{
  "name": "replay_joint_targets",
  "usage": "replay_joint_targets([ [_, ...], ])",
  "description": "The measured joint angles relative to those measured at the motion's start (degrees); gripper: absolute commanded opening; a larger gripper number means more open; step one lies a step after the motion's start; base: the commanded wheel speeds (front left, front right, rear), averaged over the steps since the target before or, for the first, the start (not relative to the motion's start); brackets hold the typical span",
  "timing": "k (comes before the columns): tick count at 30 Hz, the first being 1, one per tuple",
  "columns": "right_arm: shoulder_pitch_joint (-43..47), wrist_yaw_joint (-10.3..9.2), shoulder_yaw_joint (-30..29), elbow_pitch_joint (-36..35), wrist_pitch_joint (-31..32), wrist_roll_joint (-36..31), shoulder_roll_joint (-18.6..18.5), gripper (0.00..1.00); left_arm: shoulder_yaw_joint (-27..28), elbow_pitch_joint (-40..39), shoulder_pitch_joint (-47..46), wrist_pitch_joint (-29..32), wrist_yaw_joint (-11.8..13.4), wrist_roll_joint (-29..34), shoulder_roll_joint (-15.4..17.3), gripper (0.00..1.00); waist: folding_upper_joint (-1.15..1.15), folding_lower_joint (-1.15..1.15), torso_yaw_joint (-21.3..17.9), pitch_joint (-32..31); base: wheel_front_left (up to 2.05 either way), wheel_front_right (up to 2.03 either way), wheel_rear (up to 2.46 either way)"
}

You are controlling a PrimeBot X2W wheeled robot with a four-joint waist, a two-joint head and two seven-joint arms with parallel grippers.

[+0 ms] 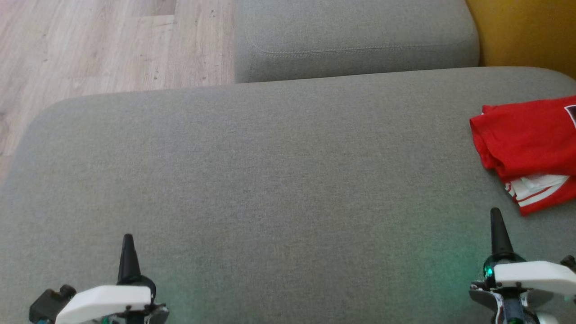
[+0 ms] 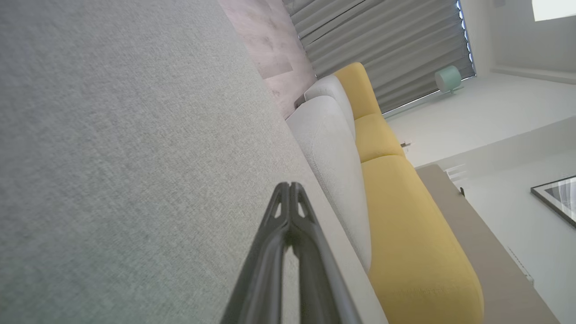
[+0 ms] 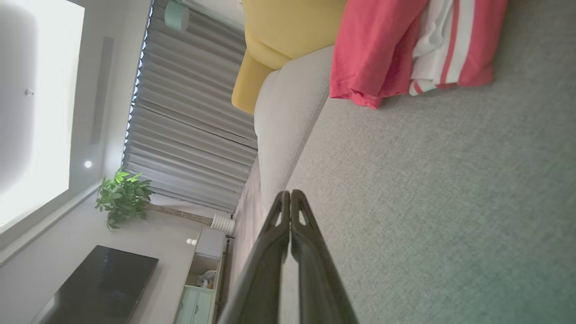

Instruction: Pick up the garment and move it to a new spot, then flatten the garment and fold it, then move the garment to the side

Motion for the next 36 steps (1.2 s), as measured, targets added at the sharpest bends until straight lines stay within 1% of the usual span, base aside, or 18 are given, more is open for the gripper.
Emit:
replay_joint_targets([
  [7, -0.71, 0.00, -0.63, 0.19, 1.43, 5.39, -0.01, 0.00, 1.18, 0.86, -1.10, 1.34, -0.99, -5.35, -0.01, 0.00, 0.00, 0.00, -0.13, 0.09, 0.00, 0.00, 0.00],
  [11, -1.58, 0.00, -0.98, 0.26, 1.75, 8.18, -0.01, 0.00, 1.77, 1.35, -1.60, 1.87, -1.13, -8.06, -0.01, 0.00, 0.00, 0.00, -0.19, 0.13, 0.00, 0.00, 0.00],
  [12, -1.73, 0.00, -1.09, 0.26, 2.18, 8.83, -0.01, 0.00, 1.90, 1.48, -1.66, 2.04, -1.49, -8.71, -0.01, 0.00, 0.00, 0.00, -0.21, 0.14, 0.00, 0.00, 0.00],
  [13, -1.73, 0.00, -1.09, 0.26, 2.18, 8.83, -0.01, 0.00, 1.90, 1.48, -1.66, 2.04, -1.49, -8.71, -0.01, 0.00, 0.00, 0.00, -0.21, 0.14, 0.00, 0.00, 0.00],
  [31, -4.08, 0.00, -2.53, 0.89, 5.13, 20.84, -0.02, 0.00, 4.45, 3.49, -4.33, 5.31, -3.15, -20.79, -0.07, 0.00, 0.00, 0.00, -0.50, 0.34, 0.00, 0.00, 0.00],
  [36, -4.79, 0.00, -3.01, 0.99, 5.95, 24.24, -0.02, 0.00, 5.38, 4.03, -5.30, 5.90, -3.99, -24.09, -0.08, 0.00, 0.00, 0.00, -0.58, 0.39, 0.00, 0.00, 0.00],
])
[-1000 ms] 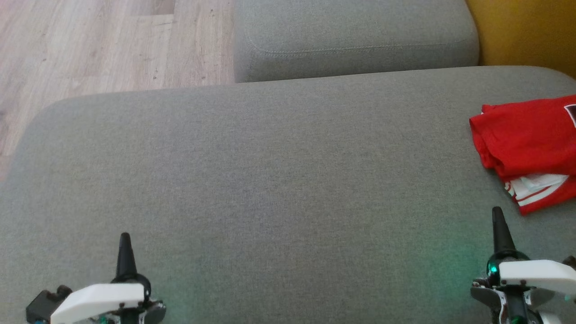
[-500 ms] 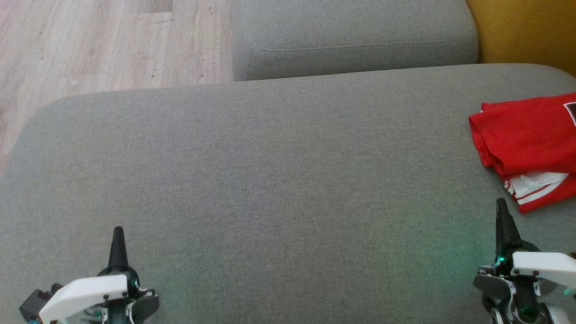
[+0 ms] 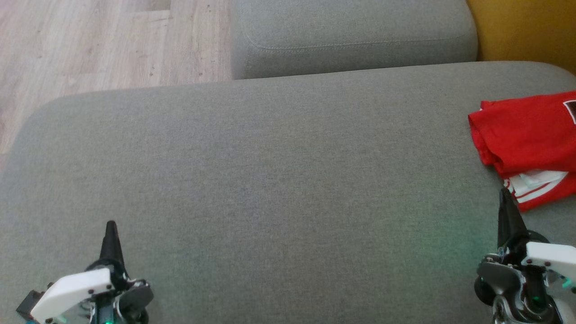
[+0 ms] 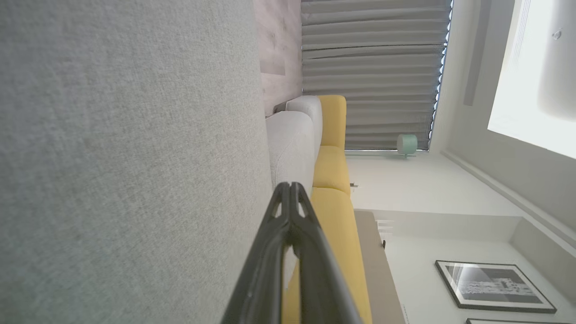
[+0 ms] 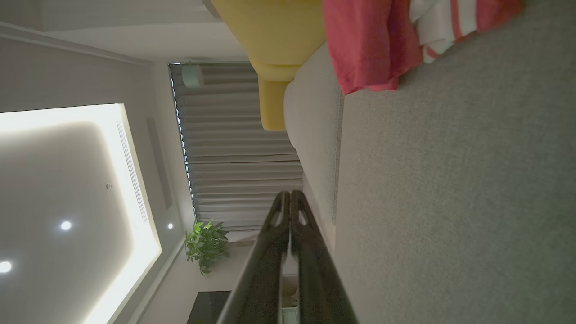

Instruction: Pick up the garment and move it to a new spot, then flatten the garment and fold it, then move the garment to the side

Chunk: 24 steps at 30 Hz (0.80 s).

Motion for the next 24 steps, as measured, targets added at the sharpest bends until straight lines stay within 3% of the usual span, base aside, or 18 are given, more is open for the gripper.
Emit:
replay_joint_targets([
  [24, -0.05, 0.00, -0.60, 0.05, 0.44, 0.54, 0.01, 0.00, 0.55, 0.15, -0.35, 0.51, -0.01, -0.69, -0.15, 0.00, 0.00, 0.00, 0.00, 0.00, 0.00, 0.00, 0.00],
])
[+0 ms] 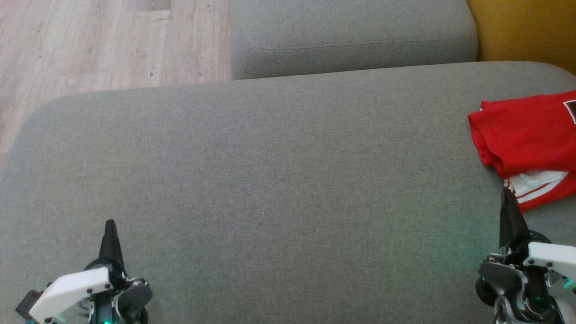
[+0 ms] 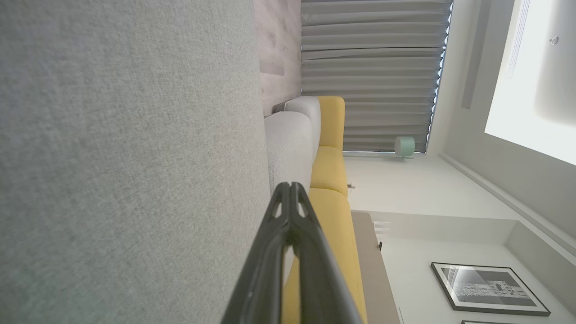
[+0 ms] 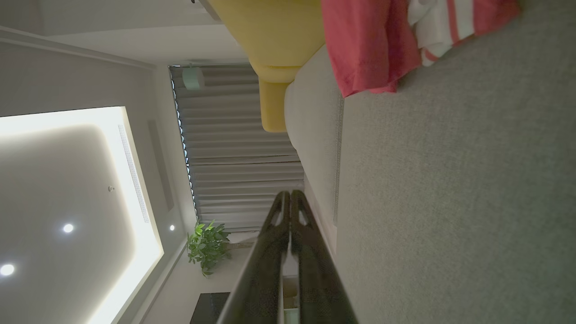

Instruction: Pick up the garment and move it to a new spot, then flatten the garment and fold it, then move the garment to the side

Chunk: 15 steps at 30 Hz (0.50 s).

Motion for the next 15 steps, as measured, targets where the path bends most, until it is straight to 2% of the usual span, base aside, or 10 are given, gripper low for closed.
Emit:
replay_joint_targets([
  [15, 0.00, 0.00, -0.25, 0.04, 0.24, -0.02, 0.02, 0.00, 0.45, 0.00, 0.00, 0.43, 0.00, 0.08, -0.23, 0.00, 0.00, 0.00, 0.00, 0.00, 0.00, 0.00, 0.00],
])
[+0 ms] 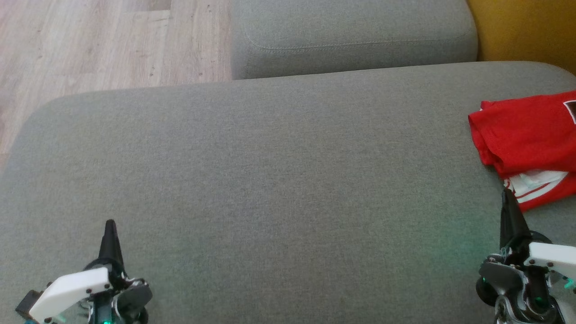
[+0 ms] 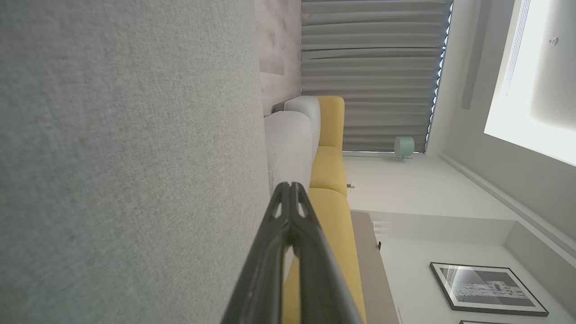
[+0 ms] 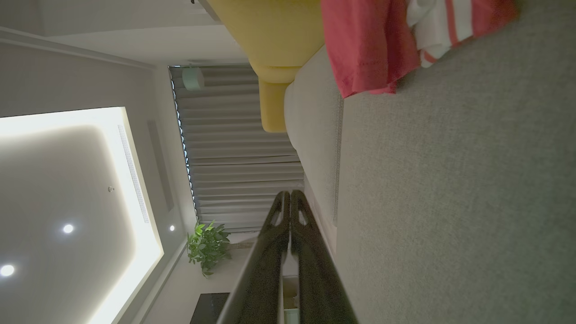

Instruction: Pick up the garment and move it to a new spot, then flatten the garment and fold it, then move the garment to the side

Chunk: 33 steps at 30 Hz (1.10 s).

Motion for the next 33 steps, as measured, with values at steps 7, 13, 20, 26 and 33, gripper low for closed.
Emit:
replay_joint_targets([
  [7, 0.00, 0.00, -0.07, 0.04, 0.02, -0.01, 0.02, 0.00, 0.14, 0.01, 0.00, 0.08, 0.00, 0.38, -0.14, 0.00, 0.00, 0.00, 0.00, 0.00, 0.00, 0.00, 0.00],
  [13, 0.00, 0.00, -0.12, 0.05, 0.07, -0.10, 0.03, 0.00, 0.26, 0.01, 0.00, 0.09, 0.00, 0.38, -0.22, 0.00, 0.00, 0.00, 0.00, 0.00, 0.00, 0.00, 0.00],
  [20, 0.00, 0.00, -0.27, 0.07, 0.09, -0.24, 0.07, 0.00, 0.40, 0.01, 0.00, 0.25, 0.00, 0.40, -0.29, 0.00, 0.00, 0.00, 0.00, 0.00, 0.00, 0.00, 0.00],
  [26, 0.00, 0.00, -0.37, 0.08, 0.33, -0.24, 0.12, 0.00, 0.54, 0.01, 0.00, 0.32, 0.00, 0.48, -0.32, 0.00, 0.00, 0.00, 0.00, 0.00, 0.00, 0.00, 0.00],
  [33, 0.00, 0.00, -0.45, 0.08, 0.35, -0.24, 0.18, 0.00, 0.62, 0.01, 0.00, 0.34, 0.00, 0.48, -0.35, 0.00, 0.00, 0.00, 0.00, 0.00, 0.00, 0.00, 0.00],
])
